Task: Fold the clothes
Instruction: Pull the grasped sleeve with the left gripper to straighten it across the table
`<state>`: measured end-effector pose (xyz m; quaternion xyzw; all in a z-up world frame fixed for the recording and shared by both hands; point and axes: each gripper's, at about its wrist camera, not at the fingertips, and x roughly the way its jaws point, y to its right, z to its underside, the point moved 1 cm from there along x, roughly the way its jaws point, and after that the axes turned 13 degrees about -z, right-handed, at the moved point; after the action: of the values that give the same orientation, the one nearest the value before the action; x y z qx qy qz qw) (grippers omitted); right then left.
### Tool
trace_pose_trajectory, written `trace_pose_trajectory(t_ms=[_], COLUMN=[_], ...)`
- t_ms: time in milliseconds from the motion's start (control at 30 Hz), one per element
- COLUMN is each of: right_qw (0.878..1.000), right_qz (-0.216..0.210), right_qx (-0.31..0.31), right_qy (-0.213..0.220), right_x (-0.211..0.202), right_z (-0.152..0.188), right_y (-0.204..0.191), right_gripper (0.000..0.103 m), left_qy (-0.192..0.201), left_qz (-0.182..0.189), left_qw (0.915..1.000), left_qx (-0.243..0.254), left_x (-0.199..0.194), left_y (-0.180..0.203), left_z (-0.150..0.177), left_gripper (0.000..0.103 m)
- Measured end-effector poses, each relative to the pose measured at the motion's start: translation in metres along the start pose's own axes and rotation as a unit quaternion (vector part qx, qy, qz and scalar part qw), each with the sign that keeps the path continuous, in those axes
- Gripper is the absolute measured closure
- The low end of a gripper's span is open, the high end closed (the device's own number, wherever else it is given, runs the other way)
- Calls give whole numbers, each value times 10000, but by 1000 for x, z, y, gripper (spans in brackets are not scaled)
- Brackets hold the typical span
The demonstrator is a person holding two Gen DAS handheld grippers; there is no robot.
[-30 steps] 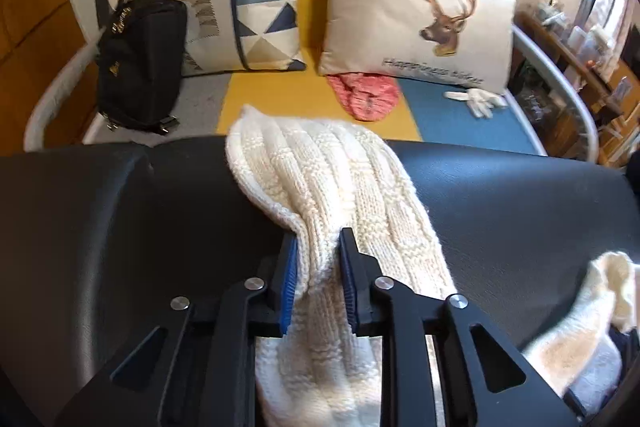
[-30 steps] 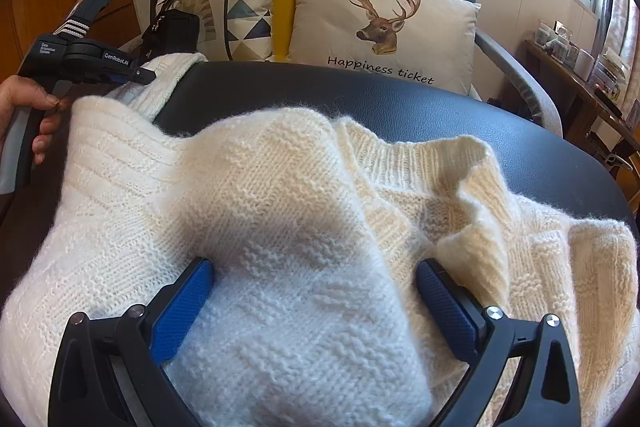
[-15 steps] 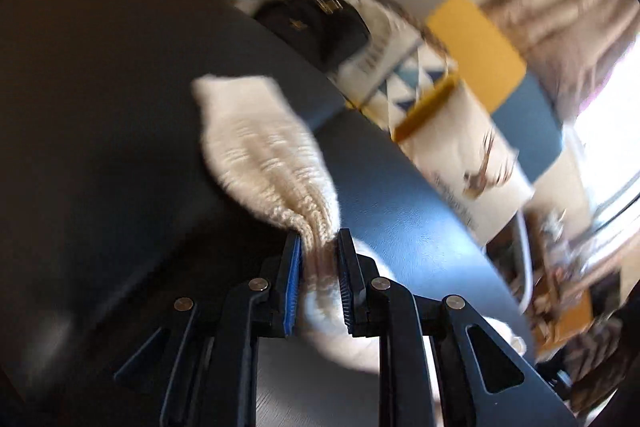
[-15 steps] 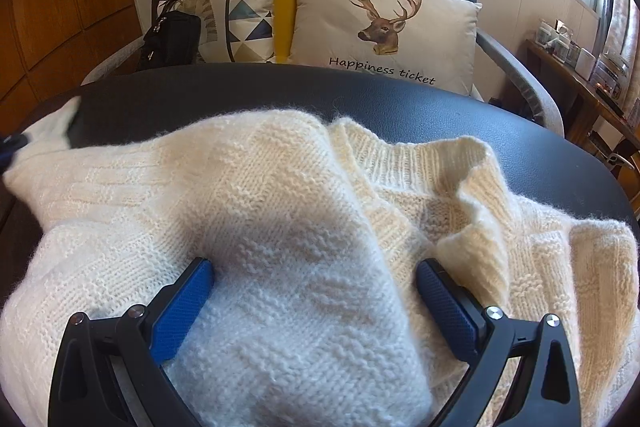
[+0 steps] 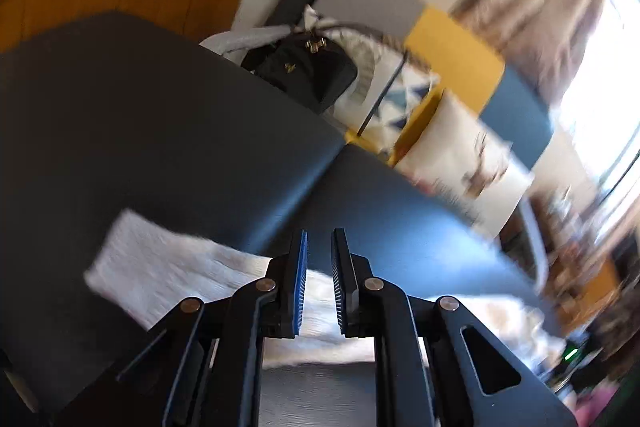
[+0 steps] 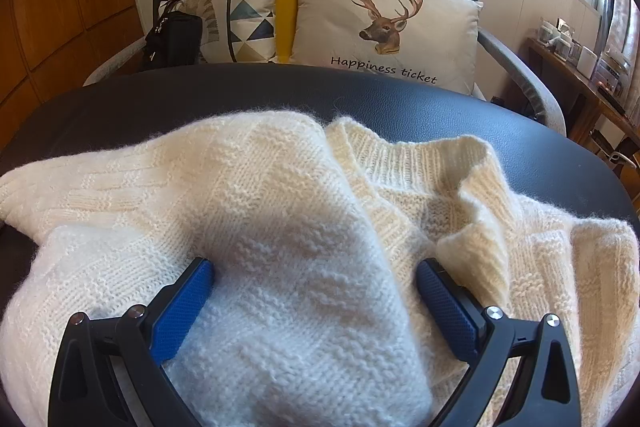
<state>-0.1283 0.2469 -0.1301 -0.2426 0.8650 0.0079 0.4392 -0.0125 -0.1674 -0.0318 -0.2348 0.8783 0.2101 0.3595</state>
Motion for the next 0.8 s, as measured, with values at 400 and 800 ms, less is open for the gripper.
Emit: trace_pose_trajectory(t_ms=[400, 800], right_qw=[10000, 10000], right_qz=[-17, -3], right_qx=[8, 0], right_qy=[6, 8], right_x=[2, 2], right_z=[2, 2], right_y=[0, 0], right_gripper=[0, 0], left_qy=[508, 581], left_qz=[-155, 680], left_qw=[9555, 9111], left_qx=[2901, 4023], left_x=[-5, -22], left_y=[-10, -7], left_z=[42, 69], left_gripper=[40, 37])
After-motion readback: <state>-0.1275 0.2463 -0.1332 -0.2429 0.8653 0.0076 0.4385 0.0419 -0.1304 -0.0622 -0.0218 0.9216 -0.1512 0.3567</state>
